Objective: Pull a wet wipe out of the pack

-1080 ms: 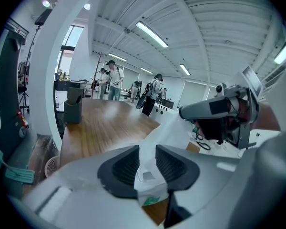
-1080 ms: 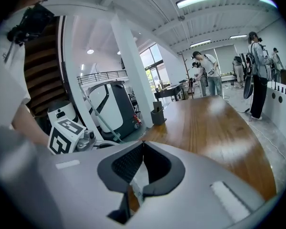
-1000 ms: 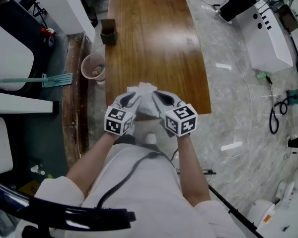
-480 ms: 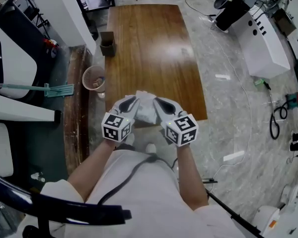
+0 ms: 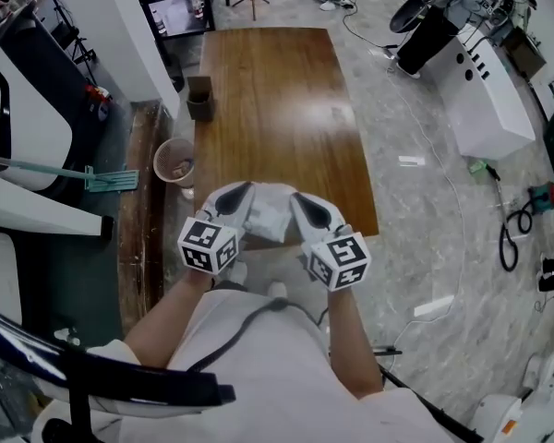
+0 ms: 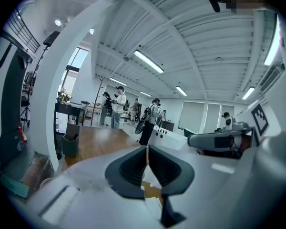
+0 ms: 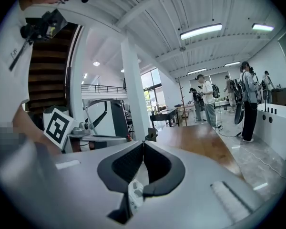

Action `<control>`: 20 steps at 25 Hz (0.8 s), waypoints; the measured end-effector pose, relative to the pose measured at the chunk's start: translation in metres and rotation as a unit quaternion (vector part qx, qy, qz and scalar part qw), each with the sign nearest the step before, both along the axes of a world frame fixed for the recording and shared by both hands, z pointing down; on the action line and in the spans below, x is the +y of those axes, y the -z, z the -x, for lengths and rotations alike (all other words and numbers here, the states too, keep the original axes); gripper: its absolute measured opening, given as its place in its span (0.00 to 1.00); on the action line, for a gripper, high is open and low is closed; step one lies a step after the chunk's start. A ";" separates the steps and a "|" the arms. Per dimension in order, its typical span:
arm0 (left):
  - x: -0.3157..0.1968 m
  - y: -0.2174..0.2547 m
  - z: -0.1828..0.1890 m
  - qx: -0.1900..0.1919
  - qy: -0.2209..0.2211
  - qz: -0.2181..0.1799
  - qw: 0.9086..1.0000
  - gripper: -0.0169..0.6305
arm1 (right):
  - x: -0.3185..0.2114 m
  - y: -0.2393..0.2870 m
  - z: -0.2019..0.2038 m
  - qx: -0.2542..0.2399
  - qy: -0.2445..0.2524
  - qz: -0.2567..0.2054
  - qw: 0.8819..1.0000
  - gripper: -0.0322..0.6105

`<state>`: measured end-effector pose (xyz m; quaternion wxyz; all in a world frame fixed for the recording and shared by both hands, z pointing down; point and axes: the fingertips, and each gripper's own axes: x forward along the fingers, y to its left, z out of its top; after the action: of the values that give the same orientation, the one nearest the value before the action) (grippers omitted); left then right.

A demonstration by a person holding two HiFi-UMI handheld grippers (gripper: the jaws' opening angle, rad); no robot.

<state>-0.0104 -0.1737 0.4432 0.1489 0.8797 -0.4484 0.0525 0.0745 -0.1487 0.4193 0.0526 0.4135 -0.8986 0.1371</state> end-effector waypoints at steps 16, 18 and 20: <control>0.002 0.041 0.016 0.018 0.040 -0.041 0.998 0.03 | 0.008 0.034 -0.040 -0.005 -0.052 -0.052 0.997 0.07; 0.002 0.041 0.016 0.019 0.041 -0.040 0.998 0.03 | 0.007 0.035 -0.039 -0.007 -0.052 -0.054 0.997 0.07; 0.002 0.042 0.017 0.019 0.041 -0.041 0.998 0.03 | 0.007 0.036 -0.038 -0.008 -0.051 -0.055 0.997 0.07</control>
<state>-0.0270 -0.1718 0.4016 0.1236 0.8670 -0.4826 0.0111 0.1121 -0.1421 0.3835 0.0157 0.4604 -0.8827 0.0927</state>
